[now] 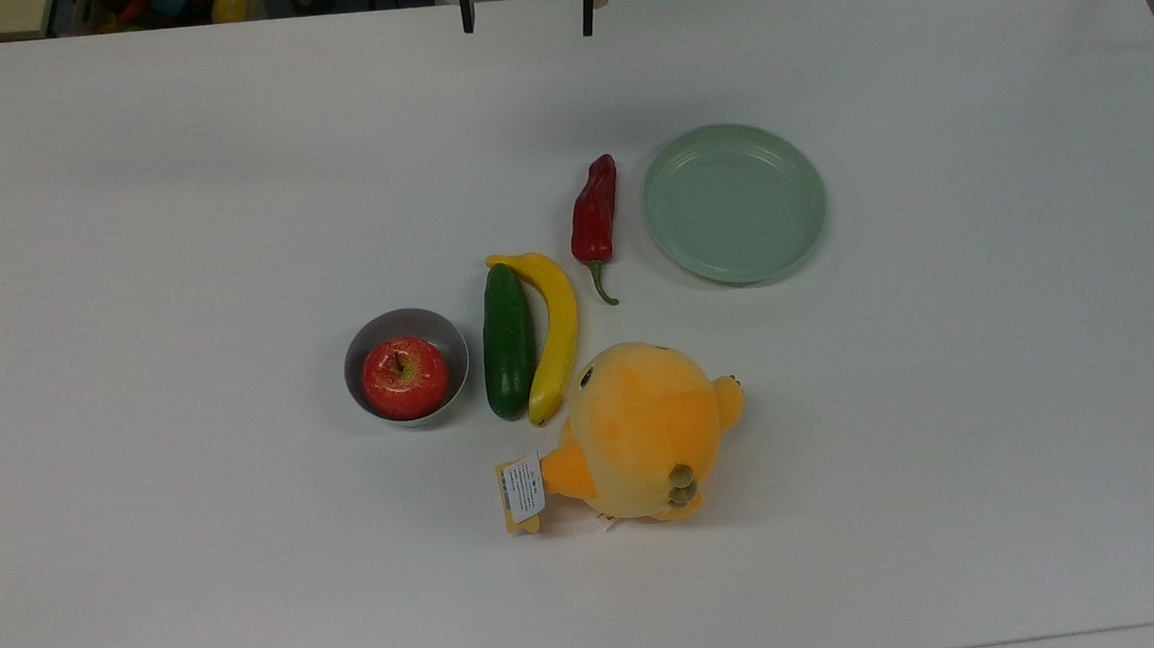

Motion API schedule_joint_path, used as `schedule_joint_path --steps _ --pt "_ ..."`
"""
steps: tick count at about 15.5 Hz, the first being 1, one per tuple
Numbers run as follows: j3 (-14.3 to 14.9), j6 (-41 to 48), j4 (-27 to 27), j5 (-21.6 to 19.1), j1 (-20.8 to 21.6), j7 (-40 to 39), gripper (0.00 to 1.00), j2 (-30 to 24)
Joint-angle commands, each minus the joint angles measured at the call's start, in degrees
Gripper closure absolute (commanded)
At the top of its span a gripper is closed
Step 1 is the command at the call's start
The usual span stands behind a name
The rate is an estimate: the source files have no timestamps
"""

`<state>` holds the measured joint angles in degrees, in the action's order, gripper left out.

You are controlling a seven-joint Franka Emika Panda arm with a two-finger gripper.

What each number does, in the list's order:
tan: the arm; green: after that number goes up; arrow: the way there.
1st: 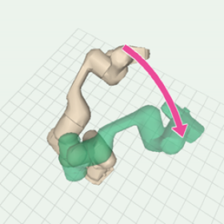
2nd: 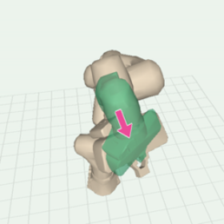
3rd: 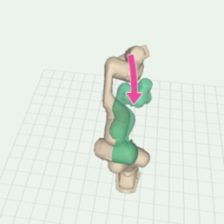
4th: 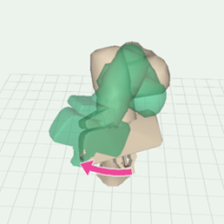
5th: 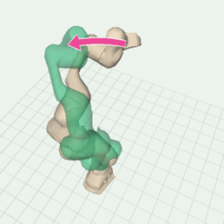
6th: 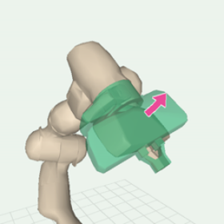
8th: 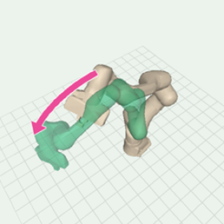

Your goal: Red apple placed in the center of the desktop

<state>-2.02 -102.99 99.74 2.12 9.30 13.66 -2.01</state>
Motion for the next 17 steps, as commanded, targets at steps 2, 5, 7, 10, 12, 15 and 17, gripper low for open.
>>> schedule_joint_path --steps 2,5,7,10,12,15,17 --pt "-0.4 -0.1 2.0 -2.5 -0.9 -0.7 0.0 -2.2" --pt "-0.4 -0.1 2.0 -2.5 -0.9 -1.1 0.0 -2.1" --pt "-0.4 -0.1 2.0 -2.5 -0.9 -1.3 0.0 -2.1" --pt "-0.4 -0.2 2.0 -2.5 -1.1 -2.2 0.0 -2.2" --pt "-0.4 -0.3 1.9 -2.4 -1.6 -2.8 0.0 -2.2" --pt "-0.4 -2.8 1.6 -2.5 -3.1 -3.0 0.0 -1.8" --pt "-0.4 -3.8 1.7 -2.5 -3.3 -3.2 0.0 -1.2"
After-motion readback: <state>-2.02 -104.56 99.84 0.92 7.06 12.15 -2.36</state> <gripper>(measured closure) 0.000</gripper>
